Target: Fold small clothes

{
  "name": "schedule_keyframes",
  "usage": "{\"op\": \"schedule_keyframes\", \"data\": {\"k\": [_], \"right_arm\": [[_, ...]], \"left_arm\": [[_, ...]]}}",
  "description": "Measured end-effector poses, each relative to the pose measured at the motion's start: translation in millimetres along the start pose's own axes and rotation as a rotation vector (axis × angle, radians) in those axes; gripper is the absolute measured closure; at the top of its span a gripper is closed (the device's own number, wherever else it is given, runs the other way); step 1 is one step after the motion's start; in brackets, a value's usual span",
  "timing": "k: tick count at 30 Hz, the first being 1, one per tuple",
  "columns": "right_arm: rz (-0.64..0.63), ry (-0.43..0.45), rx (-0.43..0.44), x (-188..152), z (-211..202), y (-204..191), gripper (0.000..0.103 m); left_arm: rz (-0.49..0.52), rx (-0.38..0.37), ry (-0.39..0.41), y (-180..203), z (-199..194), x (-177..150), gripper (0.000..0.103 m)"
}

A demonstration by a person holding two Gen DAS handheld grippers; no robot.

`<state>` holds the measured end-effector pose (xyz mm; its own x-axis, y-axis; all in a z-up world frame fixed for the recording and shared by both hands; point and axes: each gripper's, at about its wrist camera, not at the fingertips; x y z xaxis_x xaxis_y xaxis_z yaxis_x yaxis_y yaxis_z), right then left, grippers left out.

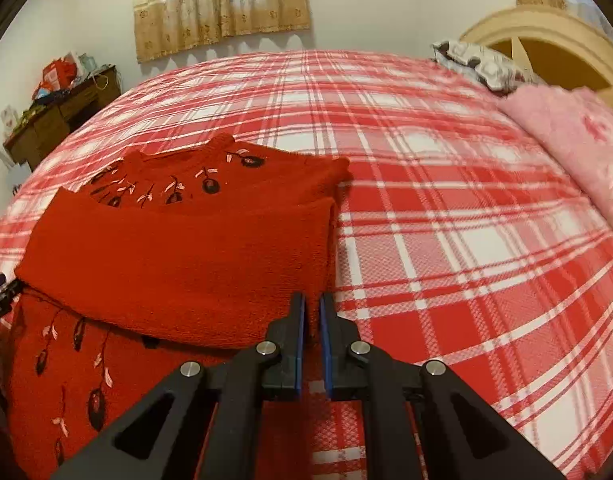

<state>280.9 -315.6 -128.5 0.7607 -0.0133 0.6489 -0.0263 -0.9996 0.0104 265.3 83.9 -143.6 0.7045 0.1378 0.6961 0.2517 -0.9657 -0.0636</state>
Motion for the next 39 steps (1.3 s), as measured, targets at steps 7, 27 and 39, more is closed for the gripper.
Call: {"op": "schedule_keyframes", "data": {"k": [7, 27, 39], "right_arm": [[-0.027, -0.002, -0.008, -0.7, 0.1, -1.5, 0.096], [-0.071, -0.011, 0.133, 15.3, 6.8, -51.7, 0.057], [-0.007, -0.026, 0.131, -12.5, 10.0, -29.1, 0.058]], "left_arm": [[-0.026, -0.052, 0.012, -7.2, -7.4, -3.8, 0.000], [0.023, 0.002, 0.097, 7.4, -29.7, 15.9, 0.000], [0.085, -0.032, 0.019, 19.3, -8.6, 0.1, 0.000]]}}
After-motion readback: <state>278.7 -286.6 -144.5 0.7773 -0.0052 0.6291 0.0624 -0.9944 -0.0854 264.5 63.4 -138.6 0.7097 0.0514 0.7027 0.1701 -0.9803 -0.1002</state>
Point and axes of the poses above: each gripper's, at about its wrist camera, not at the fingertips, and z roughly the way its jaws point, y to its right, x to its top, and after that the axes turned 3 degrees about x, right-handed
